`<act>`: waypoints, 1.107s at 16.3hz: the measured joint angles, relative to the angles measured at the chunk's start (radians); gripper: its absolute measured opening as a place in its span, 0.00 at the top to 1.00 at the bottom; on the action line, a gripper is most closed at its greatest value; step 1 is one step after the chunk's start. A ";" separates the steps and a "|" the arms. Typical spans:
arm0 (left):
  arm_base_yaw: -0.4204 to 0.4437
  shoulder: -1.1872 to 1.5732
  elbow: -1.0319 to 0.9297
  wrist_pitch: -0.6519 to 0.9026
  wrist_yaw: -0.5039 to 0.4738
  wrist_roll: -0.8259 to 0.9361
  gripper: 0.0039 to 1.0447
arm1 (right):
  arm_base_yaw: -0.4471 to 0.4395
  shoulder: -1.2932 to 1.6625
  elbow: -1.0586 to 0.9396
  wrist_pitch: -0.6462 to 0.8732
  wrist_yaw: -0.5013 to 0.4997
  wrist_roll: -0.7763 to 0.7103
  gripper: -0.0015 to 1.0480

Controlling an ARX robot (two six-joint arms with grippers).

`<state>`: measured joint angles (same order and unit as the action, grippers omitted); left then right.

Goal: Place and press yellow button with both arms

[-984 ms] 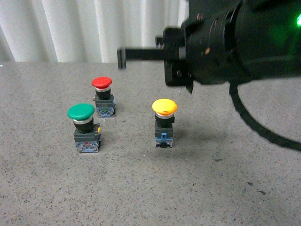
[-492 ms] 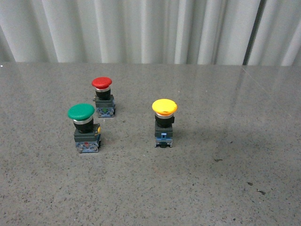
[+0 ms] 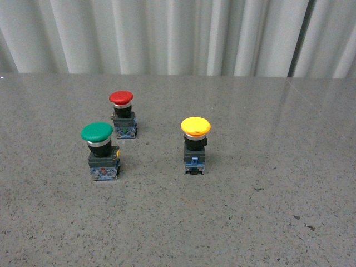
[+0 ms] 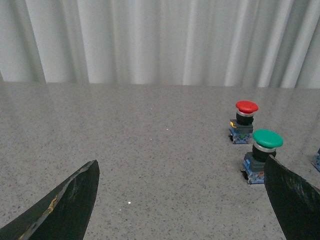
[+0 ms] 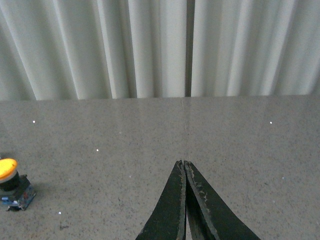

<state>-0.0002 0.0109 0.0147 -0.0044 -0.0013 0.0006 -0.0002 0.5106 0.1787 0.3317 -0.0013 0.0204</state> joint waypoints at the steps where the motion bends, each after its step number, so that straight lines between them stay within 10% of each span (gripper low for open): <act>1: 0.000 0.000 0.000 0.000 0.000 0.000 0.06 | 0.000 -0.019 -0.025 -0.003 0.000 -0.003 0.98; 18: 0.000 0.000 0.000 0.000 0.001 0.000 0.06 | 0.000 -0.333 -0.167 -0.152 0.001 -0.014 0.98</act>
<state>-0.0002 0.0109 0.0147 -0.0040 -0.0006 0.0006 -0.0002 0.1776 0.0120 0.1795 -0.0006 0.0063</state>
